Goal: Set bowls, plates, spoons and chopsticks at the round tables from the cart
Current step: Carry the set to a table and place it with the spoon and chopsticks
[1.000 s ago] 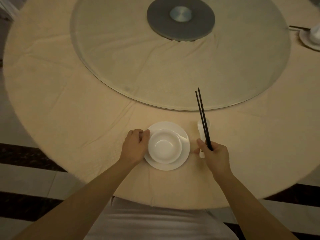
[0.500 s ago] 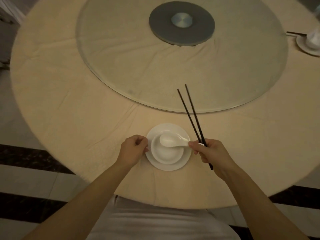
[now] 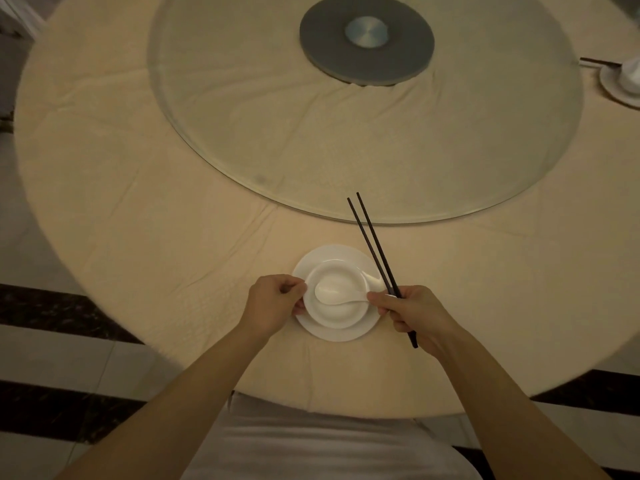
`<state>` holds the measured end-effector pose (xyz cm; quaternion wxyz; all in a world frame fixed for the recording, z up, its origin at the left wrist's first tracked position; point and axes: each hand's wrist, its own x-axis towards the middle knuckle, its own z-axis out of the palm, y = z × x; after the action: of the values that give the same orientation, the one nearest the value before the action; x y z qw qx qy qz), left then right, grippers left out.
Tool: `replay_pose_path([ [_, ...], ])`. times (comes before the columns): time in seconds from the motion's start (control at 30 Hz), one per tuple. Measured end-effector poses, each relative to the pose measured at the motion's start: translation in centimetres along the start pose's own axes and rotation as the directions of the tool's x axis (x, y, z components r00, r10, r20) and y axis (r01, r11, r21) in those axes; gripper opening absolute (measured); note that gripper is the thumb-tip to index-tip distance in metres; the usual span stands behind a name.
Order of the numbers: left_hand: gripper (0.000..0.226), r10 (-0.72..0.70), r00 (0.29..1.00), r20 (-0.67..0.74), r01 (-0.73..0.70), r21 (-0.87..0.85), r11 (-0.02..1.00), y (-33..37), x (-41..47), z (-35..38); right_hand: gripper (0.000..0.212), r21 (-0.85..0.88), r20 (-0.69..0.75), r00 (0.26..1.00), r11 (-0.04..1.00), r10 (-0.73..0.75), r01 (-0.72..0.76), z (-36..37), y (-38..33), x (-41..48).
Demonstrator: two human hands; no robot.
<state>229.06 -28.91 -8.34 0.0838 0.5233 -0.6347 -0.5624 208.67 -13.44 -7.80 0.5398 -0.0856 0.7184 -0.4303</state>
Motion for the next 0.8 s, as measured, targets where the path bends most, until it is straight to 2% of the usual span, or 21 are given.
replay_pose_path([
  [0.27, 0.013, 0.007, 0.999, -0.037, -0.007, -0.021, 1.000, 0.4, 0.4, 0.4, 0.020, 0.008, 0.001, 1.000, 1.000, 0.016, -0.016, -0.6, -0.1, 0.8],
  [0.6, 0.014, 0.009, 1.000, -0.018, -0.009, -0.022, 1.000, 0.7, 0.6, 0.8, 0.032, 0.035, -0.011, 0.999, 0.999, 0.036, -0.036, -1.3, 0.3, 0.8],
  [0.67, 0.013, 0.011, 1.000, -0.019, -0.011, -0.024, 1.000, 0.7, 0.6, 0.8, 0.039, 0.038, -0.001, 0.999, 0.999, 0.039, -0.039, -1.3, 0.3, 0.7],
  [0.8, 0.013, 0.005, 1.000, -0.024, -0.006, -0.037, 0.999, 0.5, 0.7, 0.7, 0.066, 0.033, -0.009, 0.999, 0.998, 0.053, -0.052, -1.3, 0.0, 0.5],
])
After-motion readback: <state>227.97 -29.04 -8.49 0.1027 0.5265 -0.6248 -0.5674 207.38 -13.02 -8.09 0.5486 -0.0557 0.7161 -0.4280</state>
